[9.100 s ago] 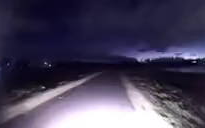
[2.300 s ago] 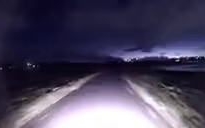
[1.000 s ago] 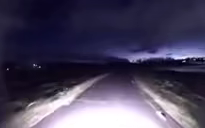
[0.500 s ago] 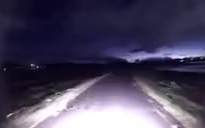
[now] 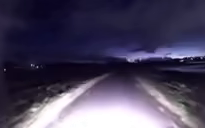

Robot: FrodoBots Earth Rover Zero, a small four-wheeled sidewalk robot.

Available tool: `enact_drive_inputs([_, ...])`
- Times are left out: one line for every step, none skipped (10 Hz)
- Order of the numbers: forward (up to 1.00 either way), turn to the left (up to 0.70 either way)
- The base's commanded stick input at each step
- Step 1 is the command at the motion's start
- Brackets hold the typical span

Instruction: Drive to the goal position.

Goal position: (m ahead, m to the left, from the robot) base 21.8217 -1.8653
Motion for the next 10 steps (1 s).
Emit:
enact_drive_inputs([0.85,-0.22])
enact_drive_inputs([0.85,-0.06])
enact_drive_inputs([0.85,0.00])
enact_drive_inputs([0.85,0.00])
enact_drive_inputs([0.85,0.00])
enact_drive_inputs([0.85,0.00])
enact_drive_inputs([0.85,0.00])
enact_drive_inputs([0.85,0.00])
enact_drive_inputs([0.85,-0.34])
enact_drive_inputs([0.85,-0.34])
